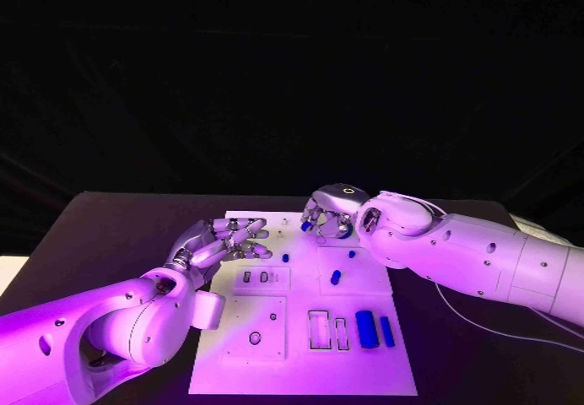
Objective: Assemble the parts on the task board
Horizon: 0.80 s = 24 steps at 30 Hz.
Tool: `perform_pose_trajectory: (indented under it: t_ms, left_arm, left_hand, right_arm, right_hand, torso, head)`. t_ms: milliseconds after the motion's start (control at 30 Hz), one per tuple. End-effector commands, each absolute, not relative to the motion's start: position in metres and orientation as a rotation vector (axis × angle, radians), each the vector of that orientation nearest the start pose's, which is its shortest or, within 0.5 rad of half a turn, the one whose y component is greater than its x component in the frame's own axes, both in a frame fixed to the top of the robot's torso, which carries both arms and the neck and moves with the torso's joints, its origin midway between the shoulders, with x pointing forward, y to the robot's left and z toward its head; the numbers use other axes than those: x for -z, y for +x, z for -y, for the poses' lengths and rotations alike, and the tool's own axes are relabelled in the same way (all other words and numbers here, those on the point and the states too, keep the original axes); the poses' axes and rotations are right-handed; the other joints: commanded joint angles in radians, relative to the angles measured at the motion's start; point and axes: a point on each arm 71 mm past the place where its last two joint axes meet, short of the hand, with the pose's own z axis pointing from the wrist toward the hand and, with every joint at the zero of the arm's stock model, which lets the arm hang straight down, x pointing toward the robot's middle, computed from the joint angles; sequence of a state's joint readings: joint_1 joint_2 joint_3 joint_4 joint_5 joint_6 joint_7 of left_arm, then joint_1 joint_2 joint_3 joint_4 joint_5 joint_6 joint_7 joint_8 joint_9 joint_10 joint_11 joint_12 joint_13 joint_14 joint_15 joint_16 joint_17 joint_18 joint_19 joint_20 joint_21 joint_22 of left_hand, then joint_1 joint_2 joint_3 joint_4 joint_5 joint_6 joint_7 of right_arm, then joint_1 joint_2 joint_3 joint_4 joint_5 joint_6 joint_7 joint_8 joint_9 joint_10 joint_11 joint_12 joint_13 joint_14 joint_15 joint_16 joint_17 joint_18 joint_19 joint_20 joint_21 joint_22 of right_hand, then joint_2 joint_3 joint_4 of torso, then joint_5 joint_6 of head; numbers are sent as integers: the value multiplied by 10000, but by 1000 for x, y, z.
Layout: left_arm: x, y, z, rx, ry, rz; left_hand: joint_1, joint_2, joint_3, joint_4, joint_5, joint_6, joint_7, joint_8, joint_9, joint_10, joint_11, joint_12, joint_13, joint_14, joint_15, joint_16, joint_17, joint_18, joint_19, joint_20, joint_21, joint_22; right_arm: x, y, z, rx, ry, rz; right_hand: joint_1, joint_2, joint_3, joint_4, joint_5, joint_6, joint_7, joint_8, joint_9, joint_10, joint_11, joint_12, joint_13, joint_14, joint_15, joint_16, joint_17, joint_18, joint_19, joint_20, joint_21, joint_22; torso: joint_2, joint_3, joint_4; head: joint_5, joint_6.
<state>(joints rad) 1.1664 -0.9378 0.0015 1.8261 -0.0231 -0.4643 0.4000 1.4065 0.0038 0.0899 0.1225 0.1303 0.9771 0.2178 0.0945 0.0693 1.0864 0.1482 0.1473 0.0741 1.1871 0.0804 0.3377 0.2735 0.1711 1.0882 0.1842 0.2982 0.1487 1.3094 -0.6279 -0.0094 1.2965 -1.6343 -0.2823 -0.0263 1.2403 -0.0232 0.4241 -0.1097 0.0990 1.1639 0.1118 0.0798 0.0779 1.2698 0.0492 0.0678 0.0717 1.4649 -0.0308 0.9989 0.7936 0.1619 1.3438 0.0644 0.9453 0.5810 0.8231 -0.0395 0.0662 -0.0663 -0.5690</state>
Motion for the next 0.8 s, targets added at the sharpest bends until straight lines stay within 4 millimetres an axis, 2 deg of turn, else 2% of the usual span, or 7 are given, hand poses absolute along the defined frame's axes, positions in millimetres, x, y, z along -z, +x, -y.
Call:
perform_pose_trajectory:
  t_ms: [33, 200, 300, 367, 467, 667, 800]
  left_arm:
    - [152, 430, -174, 16455, -10961, -14213]
    - [152, 430, -174, 16451, -10991, -14244]
    - [152, 430, -173, 16468, -10982, -14232]
    - [152, 430, -173, 16453, -10897, -14211]
    - [151, 429, -173, 16433, -10775, -14197]
    - [150, 430, -173, 16451, -10683, -14199]
    - [151, 430, -172, 16432, -10681, -14216]
  left_hand:
    - [78, -4, 1, -55, 46, -69, -18, -44, -11, -67, -4, -36, -10, -16, 3, 48, 17, 82, 51, 5, 31, 11]
    - [74, -7, 3, -58, 42, -83, -10, -52, -13, -80, 3, -41, -13, -28, 7, 53, 27, 80, 48, 5, 29, 12]
    - [69, -2, 7, -60, 40, -99, -2, -61, -14, -96, 10, -47, -17, -44, 14, 57, 39, 76, 42, 7, 26, 13]
    - [69, -2, 7, -60, 40, -99, -2, -61, -14, -96, 10, -47, -17, -44, 14, 57, 39, 76, 42, 7, 26, 13]
    - [68, -3, 9, -63, 39, -109, 3, -66, -15, -107, 14, -51, -19, -56, 18, 59, 46, 74, 37, 9, 23, 13]
    - [68, -3, 9, -63, 39, -109, 3, -66, -15, -107, 14, -51, -19, -56, 18, 59, 46, 74, 37, 9, 23, 13]
    - [68, -3, 9, -63, 39, -109, 3, -66, -15, -107, 14, -51, -19, -56, 18, 59, 46, 74, 37, 9, 23, 13]
  right_arm:
    - [122, 544, 145, -6002, -2883, -14212]
    - [122, 550, 135, -5802, -2612, -14214]
    - [124, 554, 130, -5678, -2514, -14220]
    - [125, 556, 125, -5621, -2507, -14286]
    - [127, 557, 120, -5575, -2580, -14391]
    - [131, 559, 112, -5231, -2653, -14417]
    - [134, 560, 108, -5015, -2652, -14477]
  right_hand:
    - [98, 166, 51, 30, -53, 57, -2, 27, 190, 39, -10, -17, 1, 201, -65, -34, -41, -67, -78, -17, 70, 1]
    - [134, 150, 118, 44, -22, 29, 26, 4, 203, -19, 12, -41, -13, 193, -50, 58, 56, -74, -108, -6, 151, 87]
    - [117, 116, 130, 66, 13, 13, 45, -8, 211, -48, 26, -46, -19, 192, -37, 93, 83, -74, -122, 0, 187, 116]
    - [103, 105, 136, 85, 17, 3, 52, -15, 214, -65, 37, -48, -22, 192, -33, 118, 107, -75, -131, 5, 203, 127]
    - [95, 93, 140, 96, 2, -4, 57, -21, 217, -80, 42, -50, -25, 196, -28, 158, 151, -80, -132, 9, 234, 164]
    - [100, 89, 158, 103, 5, -11, 60, -27, 222, -93, 45, -49, -26, 199, -25, 184, 174, -85, -134, 14, 268, 201]
    - [102, 86, 166, 106, 14, -13, 63, -29, 224, -95, 46, -47, -26, 201, -23, 203, 193, -84, -138, 16, 277, 207]
  torso:
    - [26, -12, 18]
    - [45, -21, 46]
    - [57, -64, 94]
    - [65, -64, 110]
    - [104, -37, 83]
    - [111, -86, 106]
    - [121, -71, 94]
  head:
    - [61, 30]
    - [88, 87]
    - [48, 103]
    - [73, 120]
    - [138, 156]
    - [105, 144]
    - [80, 165]
